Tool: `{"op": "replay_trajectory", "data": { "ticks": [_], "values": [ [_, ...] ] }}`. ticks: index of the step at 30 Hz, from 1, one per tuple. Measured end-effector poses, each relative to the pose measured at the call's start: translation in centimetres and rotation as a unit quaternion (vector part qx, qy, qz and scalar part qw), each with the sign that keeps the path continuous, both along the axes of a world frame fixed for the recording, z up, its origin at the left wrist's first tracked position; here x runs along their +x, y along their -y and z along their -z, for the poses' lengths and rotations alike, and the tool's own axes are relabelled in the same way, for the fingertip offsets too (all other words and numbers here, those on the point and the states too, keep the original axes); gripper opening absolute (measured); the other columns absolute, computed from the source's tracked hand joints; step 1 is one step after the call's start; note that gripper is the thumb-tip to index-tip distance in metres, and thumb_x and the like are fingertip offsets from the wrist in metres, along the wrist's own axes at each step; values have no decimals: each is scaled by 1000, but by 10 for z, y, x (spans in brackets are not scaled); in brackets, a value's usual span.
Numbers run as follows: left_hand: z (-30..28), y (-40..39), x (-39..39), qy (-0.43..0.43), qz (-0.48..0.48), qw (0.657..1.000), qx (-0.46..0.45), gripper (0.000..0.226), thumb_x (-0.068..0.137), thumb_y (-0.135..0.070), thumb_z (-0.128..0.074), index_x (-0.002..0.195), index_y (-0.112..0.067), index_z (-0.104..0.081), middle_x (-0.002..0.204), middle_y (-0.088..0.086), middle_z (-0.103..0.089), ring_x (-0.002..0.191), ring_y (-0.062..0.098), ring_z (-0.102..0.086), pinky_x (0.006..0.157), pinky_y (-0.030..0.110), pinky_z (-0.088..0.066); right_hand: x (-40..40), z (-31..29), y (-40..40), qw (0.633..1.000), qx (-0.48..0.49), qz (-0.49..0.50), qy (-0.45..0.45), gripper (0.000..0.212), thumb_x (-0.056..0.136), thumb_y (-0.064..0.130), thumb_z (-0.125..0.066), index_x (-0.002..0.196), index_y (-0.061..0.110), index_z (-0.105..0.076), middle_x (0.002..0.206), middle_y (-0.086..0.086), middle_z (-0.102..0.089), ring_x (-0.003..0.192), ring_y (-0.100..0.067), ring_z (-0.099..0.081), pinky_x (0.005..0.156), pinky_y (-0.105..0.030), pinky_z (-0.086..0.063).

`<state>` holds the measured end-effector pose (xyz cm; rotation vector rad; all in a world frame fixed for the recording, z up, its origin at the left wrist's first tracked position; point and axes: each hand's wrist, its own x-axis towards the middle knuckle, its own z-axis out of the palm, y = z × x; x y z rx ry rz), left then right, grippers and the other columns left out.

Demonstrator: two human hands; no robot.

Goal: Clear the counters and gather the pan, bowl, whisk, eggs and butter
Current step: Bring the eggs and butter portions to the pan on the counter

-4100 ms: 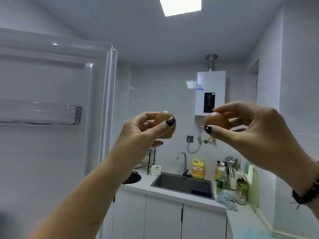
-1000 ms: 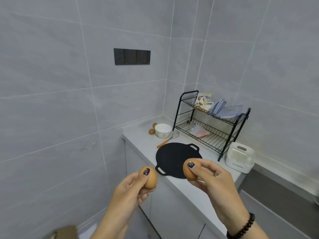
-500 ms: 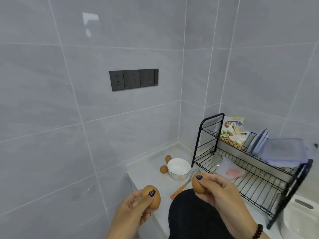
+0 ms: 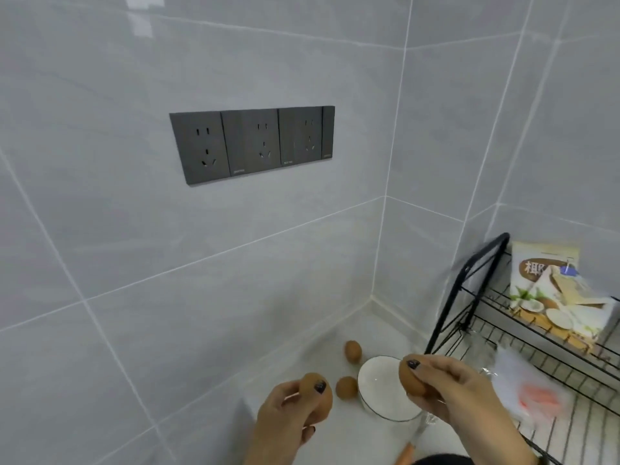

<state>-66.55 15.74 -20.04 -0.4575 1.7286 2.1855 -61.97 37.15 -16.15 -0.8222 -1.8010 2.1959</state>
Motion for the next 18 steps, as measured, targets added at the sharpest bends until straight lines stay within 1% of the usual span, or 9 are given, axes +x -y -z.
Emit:
{"op": "replay_trajectory", "data": {
  "ticks": [2,3,6,8,11,13,15,17,18],
  "values": [
    [14,-6,-45,19,25,999,-12,41,65,-23,-86,97,-11,-64,83,6,-70,76,22,-65,64,28,-46,-39,8,-3,1000,25,12,4,10,81,0,-69,91,-2,-70,83,-22,-71,77,-28,-67,66,-34,-60],
    [20,-8,-61,24,32,999,-21,42,64,-26,-86,98,-12,-64,84,5,-71,77,21,-66,64,28,-46,-54,10,-4,999,43,8,7,10,82,3,-70,91,-1,-70,80,-19,-71,75,-25,-67,70,-34,-59],
    [42,-17,-107,36,56,997,-34,29,78,-26,-80,99,-14,-63,89,5,-72,84,20,-67,64,28,-47,-102,24,-8,994,108,11,25,11,79,8,-72,89,3,-70,75,-10,-71,71,-22,-67,77,-38,-59],
    [55,-28,-135,37,76,996,-43,24,80,-22,-77,97,-14,-62,86,5,-69,80,18,-64,64,28,-47,-133,37,-13,986,151,40,52,11,74,10,-75,85,9,-70,79,-7,-73,75,-23,-69,76,-40,-60],
    [71,-47,-162,49,102,991,-67,20,80,-21,-77,91,-16,-60,81,1,-66,75,14,-61,67,28,-48,-166,55,-23,977,185,48,92,10,70,11,-74,79,14,-70,75,1,-72,74,-22,-70,76,-40,-59],
    [83,-57,-175,47,132,985,-103,31,67,-34,-77,88,-17,-63,78,0,-68,73,15,-62,70,30,-49,-182,69,-30,969,212,47,116,13,69,10,-74,80,14,-68,72,6,-71,75,-19,-69,72,-33,-58],
    [99,-64,-185,33,165,974,-151,41,53,-43,-72,85,-18,-66,76,-1,-72,72,15,-65,69,31,-48,-196,79,-35,960,245,33,130,16,72,8,-73,84,14,-66,70,11,-67,75,-12,-66,66,-19,-53],
    [117,-69,-191,23,192,961,-199,34,57,-41,-78,83,-23,-64,81,-3,-72,76,11,-65,67,27,-46,-208,93,-42,948,276,19,155,18,75,7,-73,90,13,-63,74,15,-63,73,-3,-60,57,-4,-42],
    [125,-72,-193,17,205,953,-221,29,65,-37,-80,84,-27,-61,84,-7,-70,78,7,-64,65,23,-45,-214,102,-46,940,292,10,174,21,76,8,-73,93,12,-62,77,14,-62,75,-3,-58,56,-3,-40]
  ]
}}
